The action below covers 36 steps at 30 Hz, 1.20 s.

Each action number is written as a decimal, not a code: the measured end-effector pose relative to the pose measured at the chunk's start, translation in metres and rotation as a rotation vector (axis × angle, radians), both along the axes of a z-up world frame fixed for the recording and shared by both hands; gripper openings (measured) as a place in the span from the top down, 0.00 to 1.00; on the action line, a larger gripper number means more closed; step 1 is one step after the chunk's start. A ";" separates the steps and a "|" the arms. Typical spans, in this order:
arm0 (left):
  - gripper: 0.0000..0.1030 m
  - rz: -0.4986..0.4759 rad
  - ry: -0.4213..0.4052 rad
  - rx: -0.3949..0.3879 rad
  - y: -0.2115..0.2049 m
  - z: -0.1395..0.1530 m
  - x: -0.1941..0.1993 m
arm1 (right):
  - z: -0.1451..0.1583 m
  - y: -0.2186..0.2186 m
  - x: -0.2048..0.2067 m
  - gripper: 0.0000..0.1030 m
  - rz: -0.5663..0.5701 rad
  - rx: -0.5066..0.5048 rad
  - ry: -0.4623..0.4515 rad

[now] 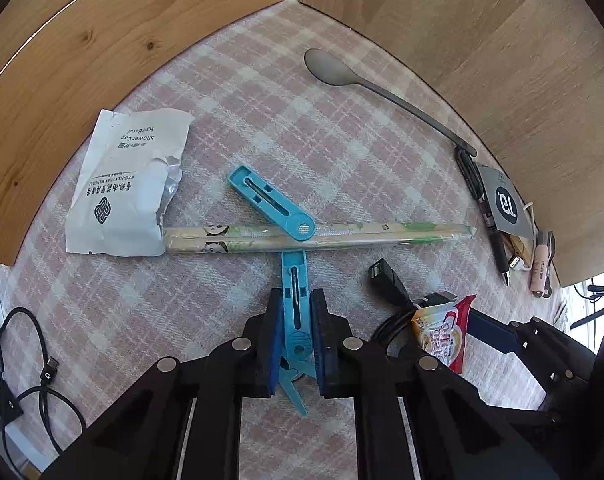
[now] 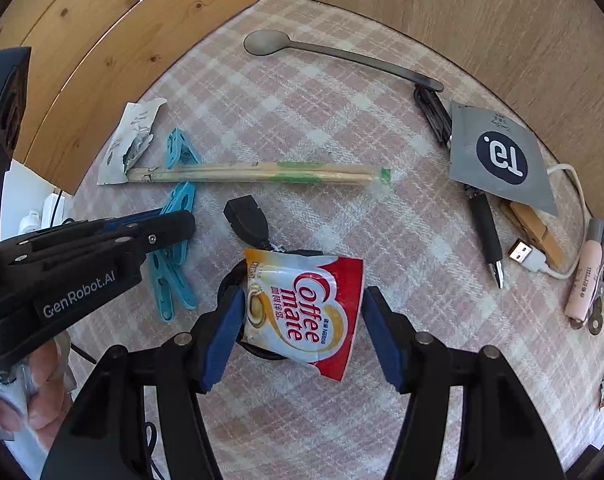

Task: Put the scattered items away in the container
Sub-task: 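Grasp the blue clothespin with the left gripper while the right gripper grasps the Coffee-mate sachet, then carry the clothespin and sachet to the tray and open both grippers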

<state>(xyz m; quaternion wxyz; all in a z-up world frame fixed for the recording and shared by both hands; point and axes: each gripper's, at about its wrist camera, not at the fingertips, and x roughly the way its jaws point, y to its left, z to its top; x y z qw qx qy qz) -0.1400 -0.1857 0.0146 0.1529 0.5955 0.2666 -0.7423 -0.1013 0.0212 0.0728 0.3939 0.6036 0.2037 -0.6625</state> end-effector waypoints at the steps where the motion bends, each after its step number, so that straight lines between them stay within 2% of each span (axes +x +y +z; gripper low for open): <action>1: 0.89 0.002 0.001 0.000 0.000 0.000 0.000 | 0.000 0.001 0.000 0.46 -0.003 0.004 0.000; 6: 0.89 0.006 0.003 -0.001 0.003 0.001 0.002 | 0.003 0.011 -0.011 0.48 -0.054 -0.022 -0.034; 7: 0.89 0.008 0.004 0.001 0.003 0.002 0.005 | 0.003 0.013 -0.014 0.50 -0.062 -0.028 -0.038; 8: 0.89 0.009 0.004 0.004 0.001 0.002 0.005 | 0.004 0.015 -0.016 0.60 -0.073 -0.034 -0.045; 12: 0.89 0.007 0.007 0.005 0.001 0.003 0.013 | 0.005 0.024 -0.024 0.62 -0.098 -0.042 -0.062; 18: 0.89 0.011 0.021 0.009 0.009 0.011 0.027 | 0.007 0.035 -0.025 0.72 -0.138 -0.078 -0.082; 21: 0.89 0.017 0.032 0.012 0.007 0.016 0.031 | 0.014 0.039 -0.036 0.79 -0.167 -0.101 -0.089; 23: 0.89 0.019 0.040 0.016 0.006 0.019 0.035 | 0.015 0.041 -0.028 0.96 -0.177 -0.118 -0.103; 27: 0.89 0.016 0.041 0.009 0.006 0.022 0.041 | 0.012 0.036 -0.025 0.96 -0.175 -0.089 -0.082; 31: 0.89 0.014 0.048 0.011 0.006 0.026 0.049 | 0.015 0.045 -0.022 0.96 -0.201 -0.112 -0.094; 36: 0.89 0.004 0.074 0.012 0.013 0.049 0.058 | 0.026 0.058 -0.022 0.97 -0.242 -0.144 -0.097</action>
